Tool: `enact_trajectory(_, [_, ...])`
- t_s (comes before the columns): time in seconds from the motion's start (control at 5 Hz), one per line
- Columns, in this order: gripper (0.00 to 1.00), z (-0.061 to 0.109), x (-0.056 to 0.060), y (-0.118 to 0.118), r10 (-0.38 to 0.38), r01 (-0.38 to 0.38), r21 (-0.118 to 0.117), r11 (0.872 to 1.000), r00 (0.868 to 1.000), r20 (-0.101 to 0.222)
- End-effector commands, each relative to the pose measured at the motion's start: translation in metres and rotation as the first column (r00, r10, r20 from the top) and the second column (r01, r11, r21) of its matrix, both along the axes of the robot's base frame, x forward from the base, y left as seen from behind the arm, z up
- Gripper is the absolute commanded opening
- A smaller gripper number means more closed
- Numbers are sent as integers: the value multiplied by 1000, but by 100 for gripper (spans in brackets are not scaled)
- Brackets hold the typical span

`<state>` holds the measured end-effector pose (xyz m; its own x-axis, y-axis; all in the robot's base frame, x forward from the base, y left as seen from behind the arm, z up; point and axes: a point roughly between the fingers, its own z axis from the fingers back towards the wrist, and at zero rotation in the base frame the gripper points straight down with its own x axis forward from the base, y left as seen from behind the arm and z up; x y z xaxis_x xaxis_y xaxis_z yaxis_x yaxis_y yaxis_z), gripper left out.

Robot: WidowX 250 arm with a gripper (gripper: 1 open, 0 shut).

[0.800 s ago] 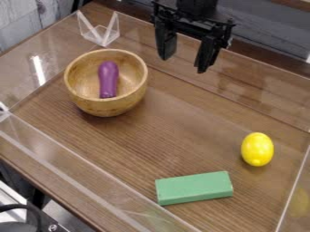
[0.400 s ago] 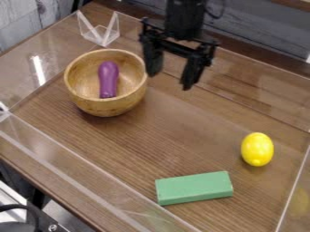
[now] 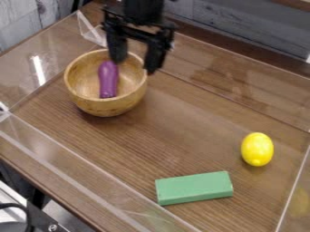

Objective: Remove the purple eggplant from inside the brown bowl and put it on the table

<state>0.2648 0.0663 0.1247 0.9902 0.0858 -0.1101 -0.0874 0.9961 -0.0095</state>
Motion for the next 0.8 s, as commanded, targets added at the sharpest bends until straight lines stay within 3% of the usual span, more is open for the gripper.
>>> enact_trajectory(0.0, [100, 19, -2, 23, 15, -16, 19, 1000, 998, 69])
enact_trajectory(0.6, [100, -11, 1, 43, 36, -38, 35, 999, 998, 42])
